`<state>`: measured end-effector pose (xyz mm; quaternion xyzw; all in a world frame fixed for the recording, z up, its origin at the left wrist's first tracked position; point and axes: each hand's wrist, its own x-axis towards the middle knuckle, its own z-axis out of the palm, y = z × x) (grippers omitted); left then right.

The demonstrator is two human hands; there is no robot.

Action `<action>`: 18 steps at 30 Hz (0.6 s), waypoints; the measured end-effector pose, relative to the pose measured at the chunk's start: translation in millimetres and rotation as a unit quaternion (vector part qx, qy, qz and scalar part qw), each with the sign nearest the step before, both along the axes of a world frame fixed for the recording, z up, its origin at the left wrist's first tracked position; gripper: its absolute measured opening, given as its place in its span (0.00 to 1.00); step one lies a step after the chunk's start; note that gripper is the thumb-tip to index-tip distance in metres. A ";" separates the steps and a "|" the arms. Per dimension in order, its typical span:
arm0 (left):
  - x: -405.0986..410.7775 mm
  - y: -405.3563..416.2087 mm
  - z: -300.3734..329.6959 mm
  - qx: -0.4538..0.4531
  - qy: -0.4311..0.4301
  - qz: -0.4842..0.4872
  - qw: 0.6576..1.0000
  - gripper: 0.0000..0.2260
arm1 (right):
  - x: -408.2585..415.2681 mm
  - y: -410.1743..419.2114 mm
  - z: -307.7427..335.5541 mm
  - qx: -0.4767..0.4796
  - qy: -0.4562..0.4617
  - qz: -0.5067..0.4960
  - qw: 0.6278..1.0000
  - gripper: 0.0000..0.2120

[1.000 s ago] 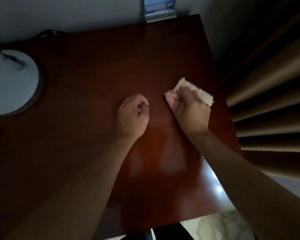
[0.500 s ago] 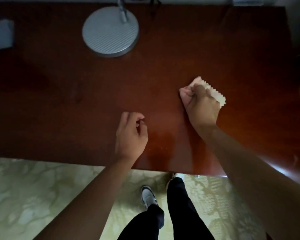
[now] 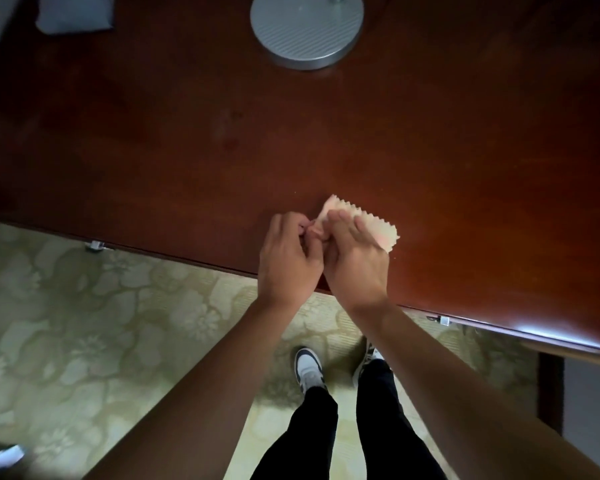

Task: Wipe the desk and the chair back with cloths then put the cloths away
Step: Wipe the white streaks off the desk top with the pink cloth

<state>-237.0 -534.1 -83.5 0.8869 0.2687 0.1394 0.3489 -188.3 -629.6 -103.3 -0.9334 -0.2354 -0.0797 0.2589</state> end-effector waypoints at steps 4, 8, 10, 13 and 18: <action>-7.1 5.5 -5.2 0.012 -0.029 0.029 0.999 0.02 | 1.9 11.3 -1.8 -0.009 0.022 0.080 0.997 0.16; -9.6 18.5 -7.1 -0.001 -0.054 0.107 0.993 0.05 | 14.7 46.0 10.9 0.010 0.057 0.134 0.989 0.12; -11.3 30.4 -5.7 -0.004 -0.044 0.147 0.988 0.05 | 9.9 58.7 17.0 0.006 0.084 0.164 0.983 0.11; -19.4 41.6 -5.4 -0.007 -0.012 0.176 0.984 0.06 | -11.6 57.6 11.1 0.029 0.062 0.190 0.979 0.08; -18.5 44.1 0.0 0.018 0.029 0.127 0.991 0.07 | 8.5 64.1 4.6 0.052 0.001 0.198 0.979 0.14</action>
